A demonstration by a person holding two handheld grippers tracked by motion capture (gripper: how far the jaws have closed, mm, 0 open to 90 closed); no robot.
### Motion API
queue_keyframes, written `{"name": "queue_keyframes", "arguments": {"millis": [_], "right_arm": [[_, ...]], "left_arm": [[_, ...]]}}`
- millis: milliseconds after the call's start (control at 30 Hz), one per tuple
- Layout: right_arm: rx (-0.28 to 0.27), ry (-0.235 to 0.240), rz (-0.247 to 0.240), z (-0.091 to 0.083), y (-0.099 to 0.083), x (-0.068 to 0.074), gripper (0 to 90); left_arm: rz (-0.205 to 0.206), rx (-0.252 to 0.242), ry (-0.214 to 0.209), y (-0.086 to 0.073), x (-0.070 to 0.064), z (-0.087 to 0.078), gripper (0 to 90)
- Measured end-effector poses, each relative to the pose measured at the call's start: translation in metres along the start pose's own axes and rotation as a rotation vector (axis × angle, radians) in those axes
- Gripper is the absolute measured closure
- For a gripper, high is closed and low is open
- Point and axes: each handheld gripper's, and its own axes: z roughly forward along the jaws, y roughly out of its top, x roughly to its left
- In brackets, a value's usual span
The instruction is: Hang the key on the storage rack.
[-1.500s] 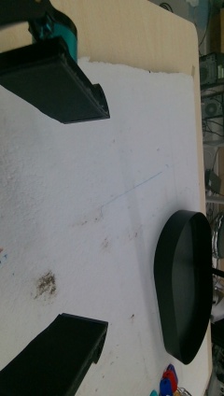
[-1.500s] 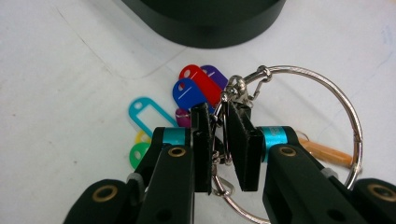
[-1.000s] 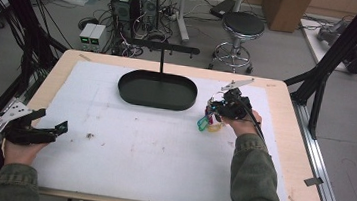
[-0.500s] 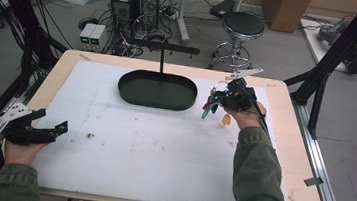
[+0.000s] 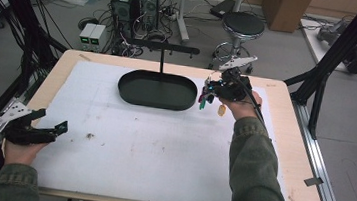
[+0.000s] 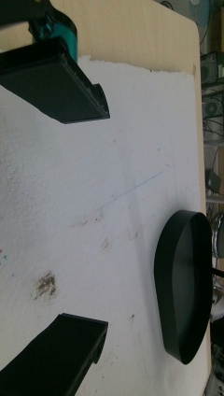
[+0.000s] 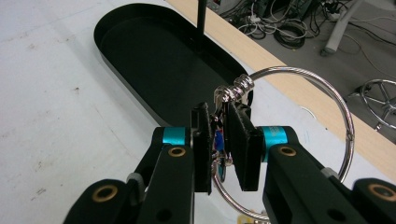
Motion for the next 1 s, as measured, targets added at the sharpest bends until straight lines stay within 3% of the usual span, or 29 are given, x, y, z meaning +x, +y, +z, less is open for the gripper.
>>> {"name": "queue_keyframes", "arguments": {"millis": [567,1000], "right_arm": [[-0.013,0.034,-0.043,0.001,0.043,0.006,79.7],[0.0,0.043,-0.07,0.02,0.069,0.004,79.7]], "left_arm": [[-0.003,-0.001,-0.004,-0.001,0.002,0.001,2.1],[-0.005,0.005,-0.009,-0.002,0.002,0.004,2.1]]}}
